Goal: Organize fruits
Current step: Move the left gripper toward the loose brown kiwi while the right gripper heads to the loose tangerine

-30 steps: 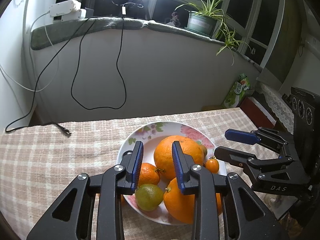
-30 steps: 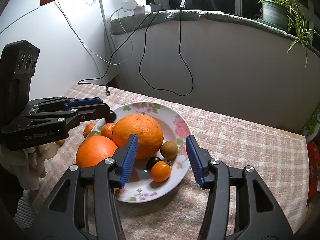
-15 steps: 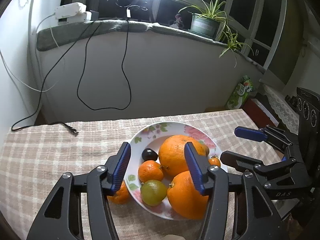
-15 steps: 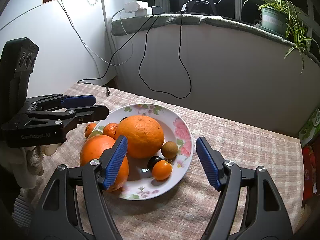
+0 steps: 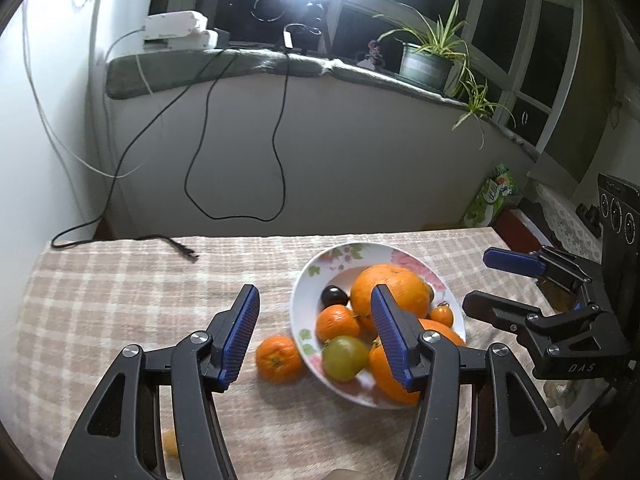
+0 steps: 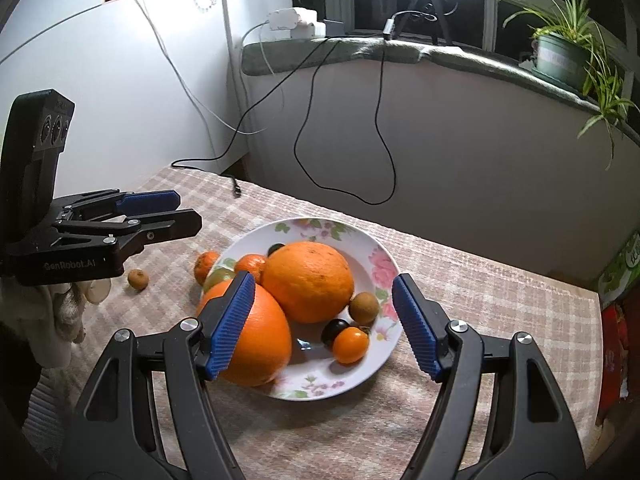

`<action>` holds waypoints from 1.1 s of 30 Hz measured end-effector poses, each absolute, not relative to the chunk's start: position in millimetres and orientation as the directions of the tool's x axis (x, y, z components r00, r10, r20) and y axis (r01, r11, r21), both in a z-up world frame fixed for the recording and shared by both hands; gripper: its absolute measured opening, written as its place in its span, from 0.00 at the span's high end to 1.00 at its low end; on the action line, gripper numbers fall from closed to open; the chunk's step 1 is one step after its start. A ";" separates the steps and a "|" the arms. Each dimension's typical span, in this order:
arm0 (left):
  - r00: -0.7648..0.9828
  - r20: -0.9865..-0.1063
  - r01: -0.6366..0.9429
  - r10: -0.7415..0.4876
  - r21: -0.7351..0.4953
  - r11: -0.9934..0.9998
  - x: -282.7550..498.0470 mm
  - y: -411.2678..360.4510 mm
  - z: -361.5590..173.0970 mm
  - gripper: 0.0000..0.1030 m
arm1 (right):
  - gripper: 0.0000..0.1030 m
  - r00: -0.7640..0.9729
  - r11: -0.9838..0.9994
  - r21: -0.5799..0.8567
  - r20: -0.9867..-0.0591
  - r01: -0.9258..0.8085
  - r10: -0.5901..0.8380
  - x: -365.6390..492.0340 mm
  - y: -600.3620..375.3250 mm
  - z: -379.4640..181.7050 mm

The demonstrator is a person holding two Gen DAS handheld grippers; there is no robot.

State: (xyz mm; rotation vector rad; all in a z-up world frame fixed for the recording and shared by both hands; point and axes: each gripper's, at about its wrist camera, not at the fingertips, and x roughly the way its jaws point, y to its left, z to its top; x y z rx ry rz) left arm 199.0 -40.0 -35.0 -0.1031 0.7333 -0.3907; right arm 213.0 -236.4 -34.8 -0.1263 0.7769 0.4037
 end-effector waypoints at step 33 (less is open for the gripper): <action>0.768 -0.599 0.142 -0.228 -0.189 0.972 117.8 62.3 -33.8 0.44 | 0.28 0.567 0.766 -0.114 -0.743 -0.632 0.357 187.0 -143.5 -19.4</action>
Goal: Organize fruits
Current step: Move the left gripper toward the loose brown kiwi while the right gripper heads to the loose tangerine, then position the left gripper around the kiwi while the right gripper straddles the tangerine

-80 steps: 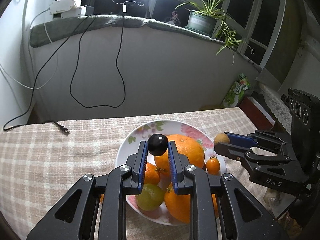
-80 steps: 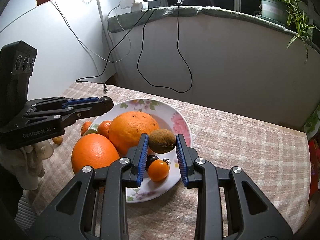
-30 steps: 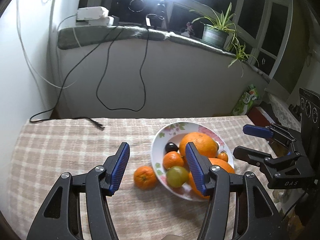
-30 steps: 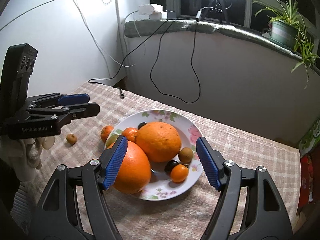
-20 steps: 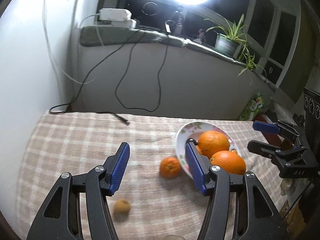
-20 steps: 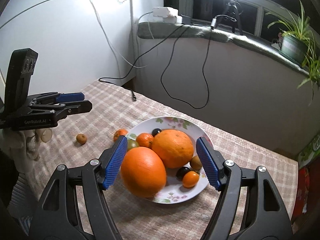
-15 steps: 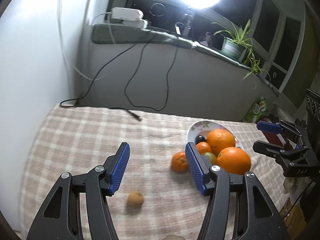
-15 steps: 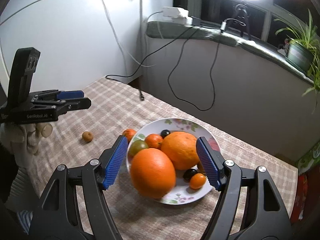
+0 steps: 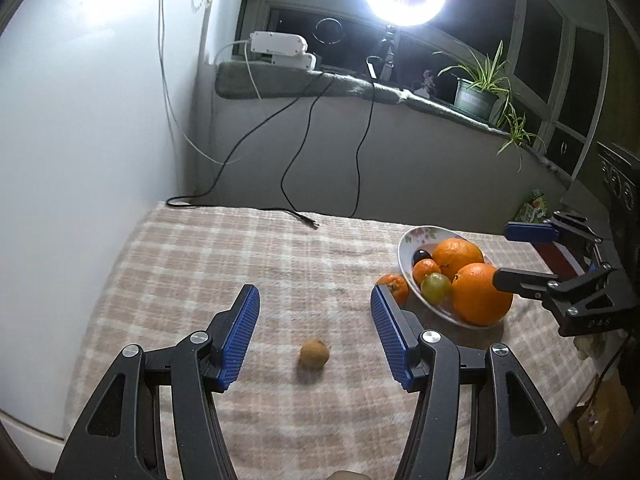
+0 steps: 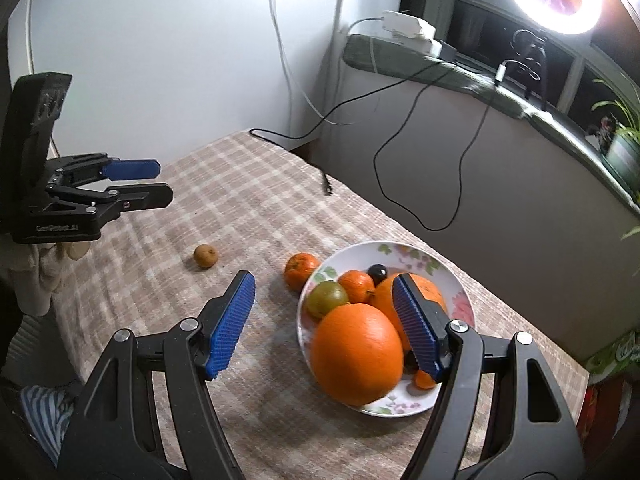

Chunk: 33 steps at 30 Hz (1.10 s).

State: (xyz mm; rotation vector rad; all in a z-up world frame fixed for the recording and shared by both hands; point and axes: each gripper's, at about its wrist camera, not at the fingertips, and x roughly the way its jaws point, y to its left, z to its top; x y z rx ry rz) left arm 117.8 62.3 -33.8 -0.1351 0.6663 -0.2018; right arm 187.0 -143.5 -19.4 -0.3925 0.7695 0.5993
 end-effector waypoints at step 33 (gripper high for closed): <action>0.698 -0.652 0.167 -0.296 -0.254 0.953 98.2 76.9 -84.3 0.53 | 0.51 0.359 0.410 -0.252 -0.909 -0.877 0.210 198.8 -61.3 -53.0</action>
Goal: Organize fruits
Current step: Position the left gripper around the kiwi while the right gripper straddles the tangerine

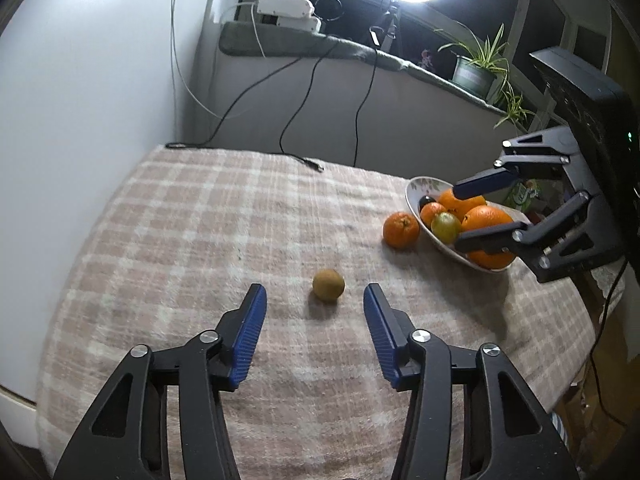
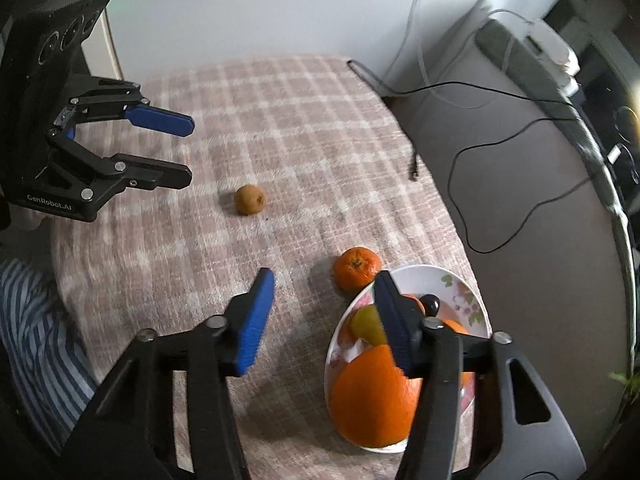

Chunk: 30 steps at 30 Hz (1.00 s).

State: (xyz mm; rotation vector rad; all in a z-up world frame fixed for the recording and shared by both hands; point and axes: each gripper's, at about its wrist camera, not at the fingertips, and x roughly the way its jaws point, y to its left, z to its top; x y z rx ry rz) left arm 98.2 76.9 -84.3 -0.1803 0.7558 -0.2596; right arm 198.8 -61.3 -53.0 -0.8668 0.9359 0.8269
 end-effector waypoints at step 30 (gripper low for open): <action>0.613 -0.699 0.239 -0.368 -0.280 0.930 135.4 53.5 -113.2 0.62 | 0.51 0.291 0.192 -0.301 -0.953 -0.934 -0.079 245.6 -15.8 -116.1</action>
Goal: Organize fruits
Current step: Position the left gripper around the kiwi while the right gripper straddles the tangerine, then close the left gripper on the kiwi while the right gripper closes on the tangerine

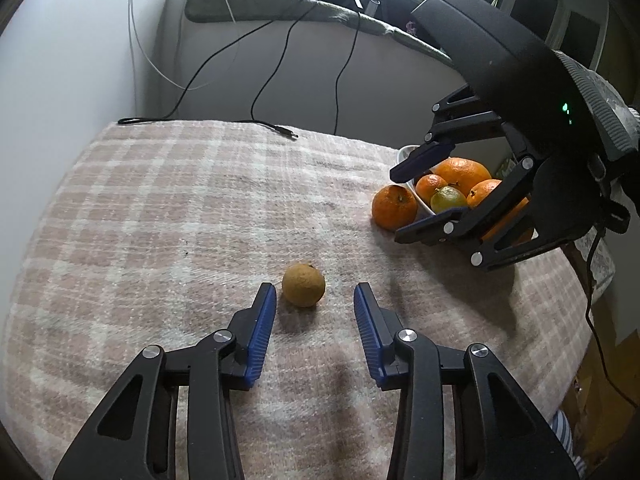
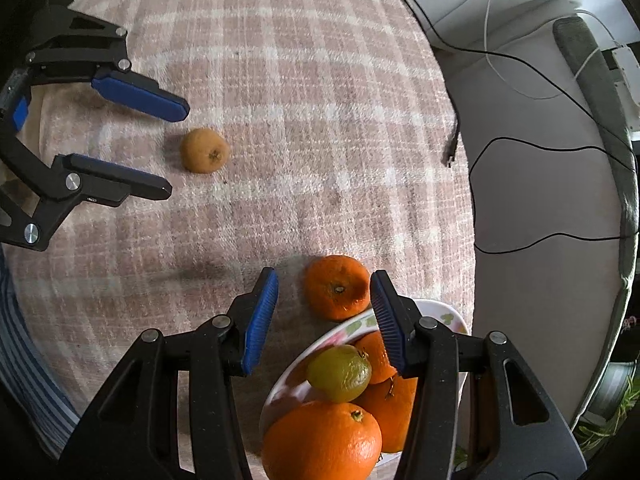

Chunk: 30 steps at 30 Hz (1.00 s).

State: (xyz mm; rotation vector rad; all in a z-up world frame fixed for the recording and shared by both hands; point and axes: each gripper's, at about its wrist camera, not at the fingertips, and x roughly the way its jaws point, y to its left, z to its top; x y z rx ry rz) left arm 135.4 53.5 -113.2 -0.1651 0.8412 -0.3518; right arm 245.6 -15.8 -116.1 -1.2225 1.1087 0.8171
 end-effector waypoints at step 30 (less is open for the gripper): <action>0.574 -0.742 0.233 -0.347 -0.259 0.937 162.7 45.6 -126.6 0.77 | 0.61 0.333 0.178 -0.351 -0.935 -0.919 -0.123 262.0 -20.1 -137.5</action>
